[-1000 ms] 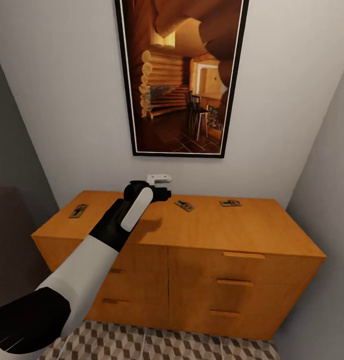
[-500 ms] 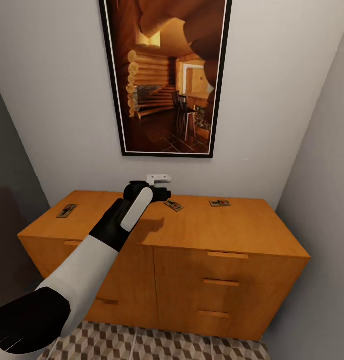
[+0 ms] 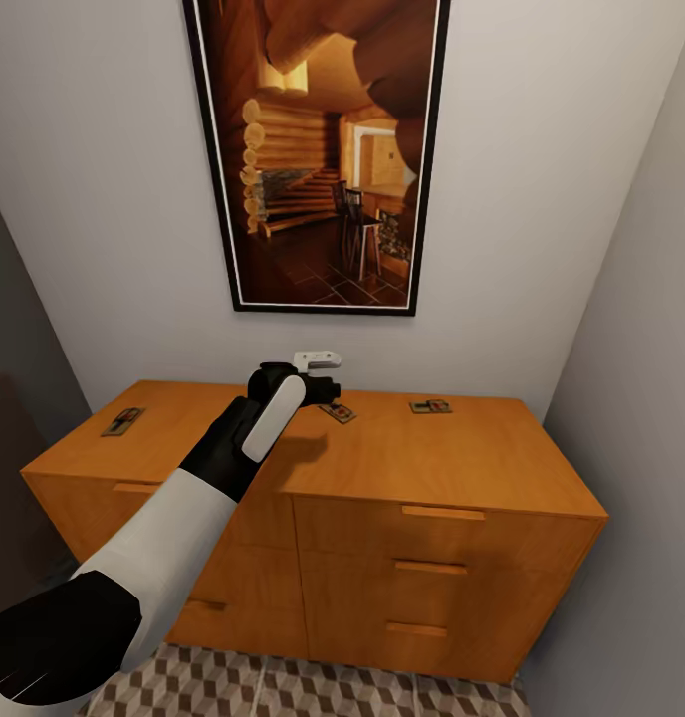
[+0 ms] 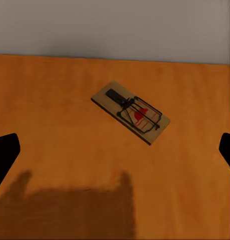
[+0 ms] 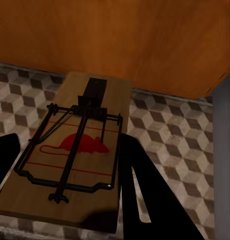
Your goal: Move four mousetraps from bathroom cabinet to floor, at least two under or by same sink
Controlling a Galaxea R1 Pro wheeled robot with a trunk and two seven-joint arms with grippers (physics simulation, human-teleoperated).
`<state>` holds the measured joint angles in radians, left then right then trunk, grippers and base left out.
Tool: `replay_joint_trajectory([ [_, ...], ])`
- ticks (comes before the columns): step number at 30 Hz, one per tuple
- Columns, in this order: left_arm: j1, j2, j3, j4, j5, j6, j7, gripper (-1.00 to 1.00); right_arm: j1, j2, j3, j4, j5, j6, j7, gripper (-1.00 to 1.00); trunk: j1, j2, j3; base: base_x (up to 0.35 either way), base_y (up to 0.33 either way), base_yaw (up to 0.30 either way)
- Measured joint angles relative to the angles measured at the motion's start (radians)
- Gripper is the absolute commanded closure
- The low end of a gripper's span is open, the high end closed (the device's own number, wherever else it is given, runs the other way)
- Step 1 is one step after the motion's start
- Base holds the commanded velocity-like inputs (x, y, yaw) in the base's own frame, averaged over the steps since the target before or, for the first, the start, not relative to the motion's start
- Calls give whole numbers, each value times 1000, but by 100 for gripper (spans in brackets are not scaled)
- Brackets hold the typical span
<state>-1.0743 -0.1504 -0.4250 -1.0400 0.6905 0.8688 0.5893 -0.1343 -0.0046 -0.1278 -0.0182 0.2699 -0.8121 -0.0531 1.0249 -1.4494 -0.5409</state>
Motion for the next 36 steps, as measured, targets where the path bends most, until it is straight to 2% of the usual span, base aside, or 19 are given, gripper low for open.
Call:
replay_joint_trajectory([
  [20, 6, 0, 0, 45, 1, 0, -5, -100, 0, 0, 0, 0, -1, 0, 0, 100, 0, 0, 0, 11, -37, 0],
  [29, 6, 0, -13, 66, 3, 2, -11, -100, 0, 0, 0, -1, 0, 0, 0, 100, 0, 0, 0, 16, -1, 0],
  [36, 6, 0, -26, 72, 4, 2, -14, -100, 0, 0, 0, -1, -1, 0, 0, 100, 0, 0, 0, 179, -98, 0],
])
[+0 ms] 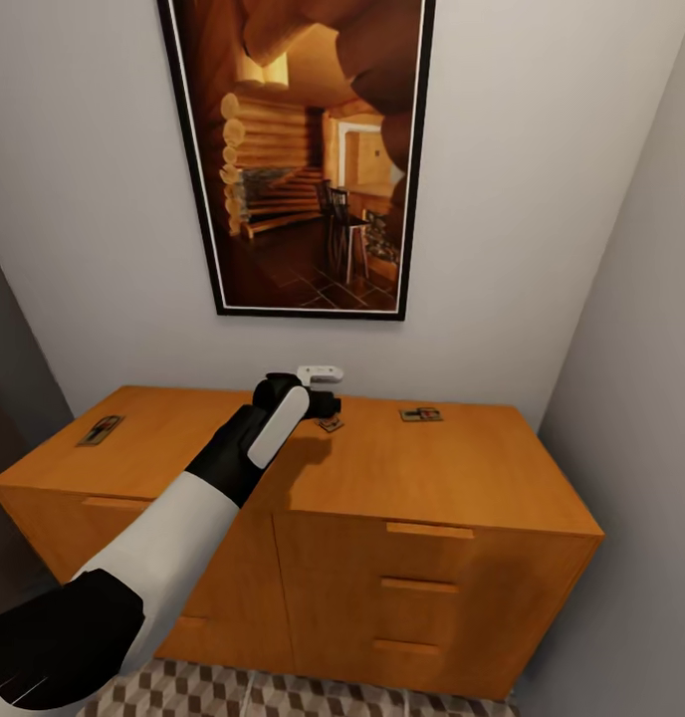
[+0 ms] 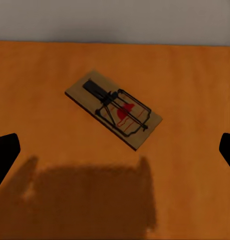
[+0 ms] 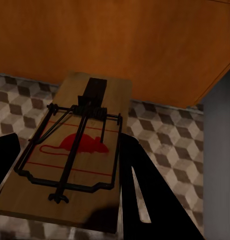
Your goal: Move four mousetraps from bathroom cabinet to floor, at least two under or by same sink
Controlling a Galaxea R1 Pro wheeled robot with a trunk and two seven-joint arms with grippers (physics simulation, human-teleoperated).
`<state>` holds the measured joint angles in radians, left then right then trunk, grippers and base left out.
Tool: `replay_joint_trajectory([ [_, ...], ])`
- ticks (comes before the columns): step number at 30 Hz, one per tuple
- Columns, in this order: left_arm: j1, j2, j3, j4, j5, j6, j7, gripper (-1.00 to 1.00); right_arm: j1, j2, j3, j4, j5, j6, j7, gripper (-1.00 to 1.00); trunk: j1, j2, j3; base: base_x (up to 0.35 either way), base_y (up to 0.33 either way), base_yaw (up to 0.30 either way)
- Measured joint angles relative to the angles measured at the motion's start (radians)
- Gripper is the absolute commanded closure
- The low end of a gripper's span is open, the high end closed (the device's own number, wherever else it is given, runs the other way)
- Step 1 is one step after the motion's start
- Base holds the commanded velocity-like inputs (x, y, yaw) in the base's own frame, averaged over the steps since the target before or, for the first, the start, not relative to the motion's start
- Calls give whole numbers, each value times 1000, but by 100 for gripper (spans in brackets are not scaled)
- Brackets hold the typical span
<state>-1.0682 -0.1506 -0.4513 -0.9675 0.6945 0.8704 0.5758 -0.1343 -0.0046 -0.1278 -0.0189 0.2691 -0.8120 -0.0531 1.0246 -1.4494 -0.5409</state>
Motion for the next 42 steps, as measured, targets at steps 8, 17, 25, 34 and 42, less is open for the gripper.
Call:
replay_joint_trajectory([
  [8, 0, 0, -2, 7, 1, 0, 0, -100, 0, 0, 0, 0, 0, 0, 0, 100, 0, 0, 0, 45, -31, 0],
  [17, 1, 0, -17, 40, 2, 0, -2, -100, 0, 0, 0, 0, 0, 0, 0, 100, 0, 0, 0, 2, -1, 0],
  [25, 7, -2, -20, 79, 4, -1, -46, -100, 0, 0, 0, 1, 0, 0, 0, 100, 0, 0, 0, 0, 0, 0],
  [34, 8, -2, -21, 92, 4, -2, -78, -100, 0, 1, 0, 1, 1, 0, 0, 100, 0, 0, 0, 0, 0, 0],
  [42, 8, -2, -21, 92, 4, -2, -80, -100, 0, 0, 0, 1, 1, 0, 0, 100, 0, 0, 0, 15, 0, 0],
])
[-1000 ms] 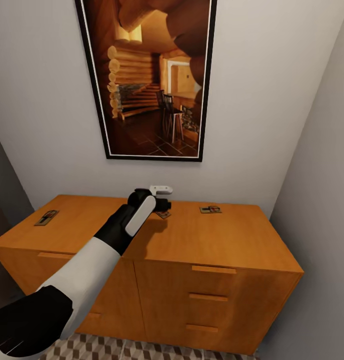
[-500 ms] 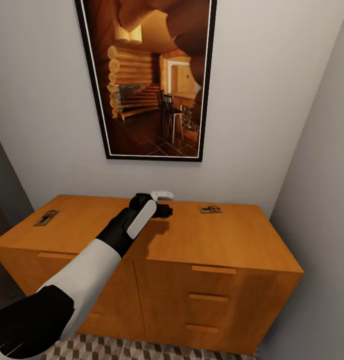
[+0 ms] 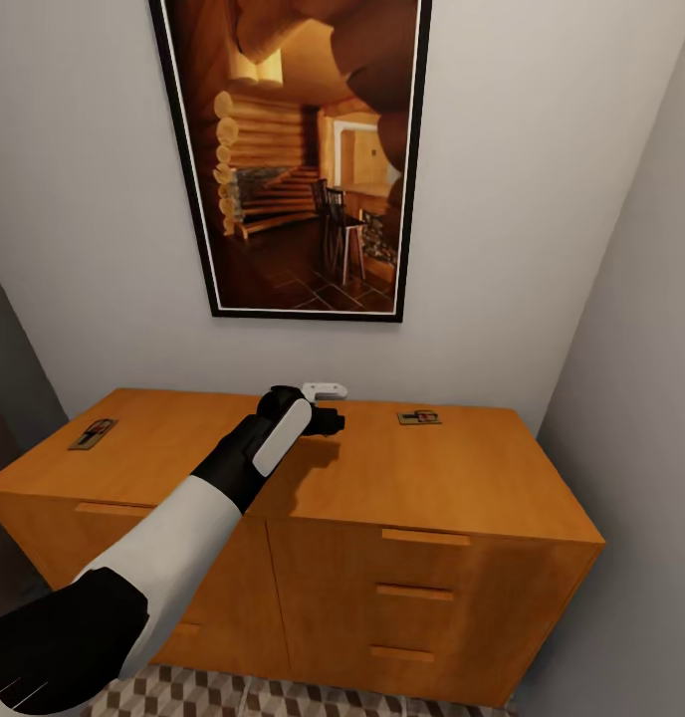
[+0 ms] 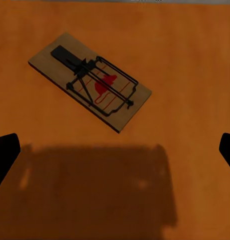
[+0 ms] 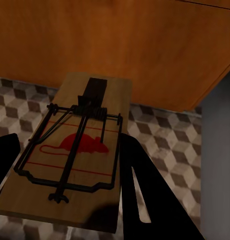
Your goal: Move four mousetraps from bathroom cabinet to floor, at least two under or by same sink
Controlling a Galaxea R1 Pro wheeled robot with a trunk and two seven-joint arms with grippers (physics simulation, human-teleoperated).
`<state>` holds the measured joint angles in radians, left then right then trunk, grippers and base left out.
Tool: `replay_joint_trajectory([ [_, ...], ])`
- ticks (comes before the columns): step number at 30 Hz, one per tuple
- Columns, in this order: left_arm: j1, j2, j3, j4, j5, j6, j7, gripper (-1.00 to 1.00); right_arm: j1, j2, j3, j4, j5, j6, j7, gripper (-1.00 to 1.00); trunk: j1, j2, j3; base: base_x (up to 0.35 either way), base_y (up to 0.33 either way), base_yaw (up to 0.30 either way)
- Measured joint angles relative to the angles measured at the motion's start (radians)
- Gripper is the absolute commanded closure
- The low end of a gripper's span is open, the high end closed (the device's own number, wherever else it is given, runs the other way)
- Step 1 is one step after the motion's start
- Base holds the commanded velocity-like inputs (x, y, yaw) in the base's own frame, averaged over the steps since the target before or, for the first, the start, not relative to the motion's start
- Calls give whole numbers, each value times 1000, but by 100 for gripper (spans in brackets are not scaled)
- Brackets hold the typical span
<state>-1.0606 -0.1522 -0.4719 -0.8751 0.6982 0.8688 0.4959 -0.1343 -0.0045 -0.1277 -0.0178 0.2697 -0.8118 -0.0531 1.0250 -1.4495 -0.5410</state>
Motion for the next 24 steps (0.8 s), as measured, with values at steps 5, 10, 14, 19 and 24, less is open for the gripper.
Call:
replay_joint_trajectory([
  [5, 0, 0, 0, 0, 0, 0, -1, -100, 0, 0, 0, 0, 0, 0, 0, 100, 0, 0, 0, 163, 0, 0],
  [10, 0, 0, 0, 0, 0, 0, -1, -100, 0, 0, 0, 0, 0, 0, 0, 100, 0, 0, 0, 176, 0, 0],
  [14, 0, 0, 0, 2, 0, 0, -1, -100, 0, 0, 0, 0, 0, 0, 0, 100, 0, 0, 0, 36, 0, 0],
  [19, 0, 0, 0, 3, 1, 0, -1, -100, 0, 0, 0, 0, 0, 0, 0, 100, 0, 0, 0, 27, 0, 0],
  [24, 0, 1, 0, 8, 1, 0, -1, -100, 0, 0, 0, 0, 0, 0, 0, 100, 0, 0, 0, 184, 0, 0],
])
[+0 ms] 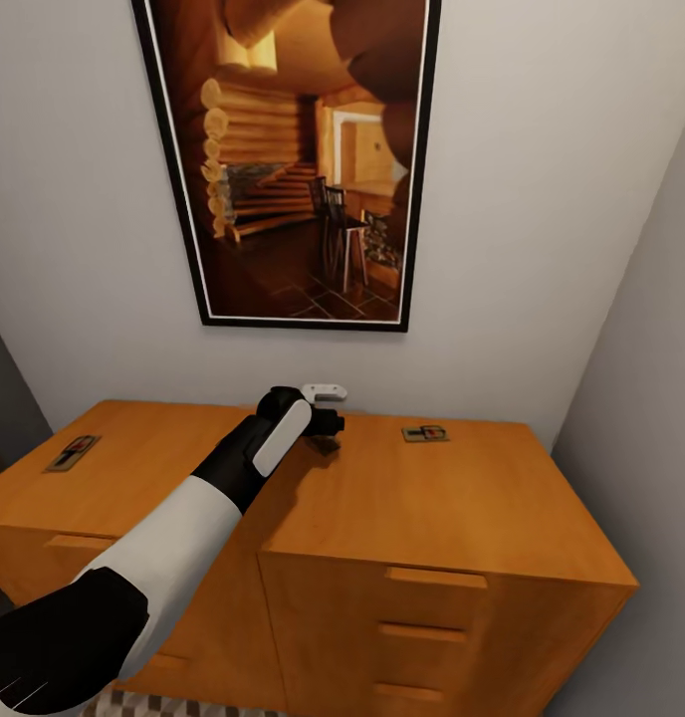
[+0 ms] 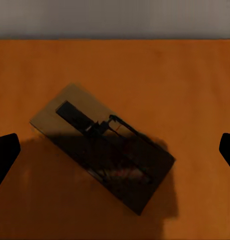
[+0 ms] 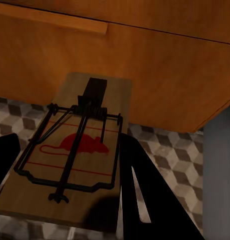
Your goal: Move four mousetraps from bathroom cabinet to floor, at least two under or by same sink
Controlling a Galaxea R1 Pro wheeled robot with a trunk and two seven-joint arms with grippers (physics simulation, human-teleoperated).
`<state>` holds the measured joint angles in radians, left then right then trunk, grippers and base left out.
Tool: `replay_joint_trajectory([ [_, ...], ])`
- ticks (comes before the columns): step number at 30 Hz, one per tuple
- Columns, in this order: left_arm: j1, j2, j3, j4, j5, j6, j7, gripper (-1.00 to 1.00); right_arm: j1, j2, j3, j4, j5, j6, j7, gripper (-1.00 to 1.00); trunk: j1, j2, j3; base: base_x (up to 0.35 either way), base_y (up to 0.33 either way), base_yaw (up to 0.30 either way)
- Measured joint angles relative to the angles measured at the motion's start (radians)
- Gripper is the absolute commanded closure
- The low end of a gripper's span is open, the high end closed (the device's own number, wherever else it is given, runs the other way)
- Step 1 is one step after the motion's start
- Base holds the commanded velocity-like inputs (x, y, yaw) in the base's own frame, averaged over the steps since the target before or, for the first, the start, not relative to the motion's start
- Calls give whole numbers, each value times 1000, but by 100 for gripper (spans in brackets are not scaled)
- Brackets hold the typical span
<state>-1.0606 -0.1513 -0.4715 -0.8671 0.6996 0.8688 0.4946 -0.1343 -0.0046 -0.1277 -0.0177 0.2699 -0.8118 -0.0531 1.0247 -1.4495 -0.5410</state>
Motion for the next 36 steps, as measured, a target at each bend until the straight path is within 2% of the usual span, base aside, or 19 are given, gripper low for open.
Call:
replay_joint_trajectory([
  [6, 0, 0, 1, 12, -1, -4, 2, -100, 0, 0, 0, 0, 0, 0, 0, 100, 0, 0, 0, 149, 0, 0],
  [12, 0, 0, 1, 29, -1, -67, 8, -100, 0, 0, 0, 0, 0, 0, 0, 100, 0, 0, 0, 36, 0, 0],
  [16, 0, -1, 1, 46, -1, -87, 10, -100, 0, 0, 0, 0, 0, 0, 0, 100, 0, 0, 0, 7, 0, 0],
  [36, 0, -1, 2, 60, -1, -93, 11, -100, 0, 0, 0, 0, 0, 0, 0, 100, 0, 0, 0, -2, 0, 0],
])
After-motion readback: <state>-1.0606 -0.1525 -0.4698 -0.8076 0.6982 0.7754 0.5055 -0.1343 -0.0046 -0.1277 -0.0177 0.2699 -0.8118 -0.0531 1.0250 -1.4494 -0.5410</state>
